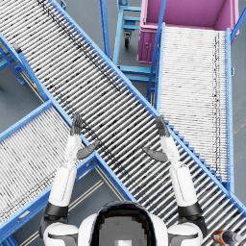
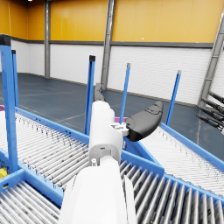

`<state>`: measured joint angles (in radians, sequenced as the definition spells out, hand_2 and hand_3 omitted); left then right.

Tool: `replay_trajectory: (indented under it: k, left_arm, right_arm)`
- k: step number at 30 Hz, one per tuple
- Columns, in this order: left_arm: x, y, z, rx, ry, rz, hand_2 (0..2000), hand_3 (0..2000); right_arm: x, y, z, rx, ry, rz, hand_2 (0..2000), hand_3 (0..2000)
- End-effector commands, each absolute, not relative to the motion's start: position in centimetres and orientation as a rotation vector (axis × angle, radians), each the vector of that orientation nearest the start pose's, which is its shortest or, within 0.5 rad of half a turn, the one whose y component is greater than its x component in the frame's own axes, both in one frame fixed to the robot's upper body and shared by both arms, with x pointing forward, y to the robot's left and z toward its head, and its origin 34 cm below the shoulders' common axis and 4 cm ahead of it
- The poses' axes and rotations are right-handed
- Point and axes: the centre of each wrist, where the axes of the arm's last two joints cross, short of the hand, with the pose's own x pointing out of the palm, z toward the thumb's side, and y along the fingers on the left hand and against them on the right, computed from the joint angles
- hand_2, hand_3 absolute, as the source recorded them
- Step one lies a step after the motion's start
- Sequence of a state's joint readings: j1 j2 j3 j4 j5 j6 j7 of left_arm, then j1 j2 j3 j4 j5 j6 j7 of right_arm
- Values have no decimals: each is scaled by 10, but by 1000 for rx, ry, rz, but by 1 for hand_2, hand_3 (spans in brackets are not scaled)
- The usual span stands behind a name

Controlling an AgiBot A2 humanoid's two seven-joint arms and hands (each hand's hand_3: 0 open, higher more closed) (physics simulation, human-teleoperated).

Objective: Pick up the oil and place it on the left assembly line, put the cola on the right, and keep Sprite still

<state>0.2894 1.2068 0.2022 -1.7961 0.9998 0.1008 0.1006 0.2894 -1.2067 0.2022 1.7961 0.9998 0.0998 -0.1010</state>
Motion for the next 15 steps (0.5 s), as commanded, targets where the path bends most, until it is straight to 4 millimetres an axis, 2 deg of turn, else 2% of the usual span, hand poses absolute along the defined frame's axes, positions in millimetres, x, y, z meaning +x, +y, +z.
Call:
replay_trajectory:
  k: [1, 15]
  left_arm:
    - [255, 201, 229, 74, -388, -1777, 0, 0]
    - [255, 201, 229, 74, -388, -1777, 0, 0]
  right_arm:
    - [255, -201, 229, -134, -376, 1971, 0, 0]
    - [255, -201, 229, -134, -376, 1971, 0, 0]
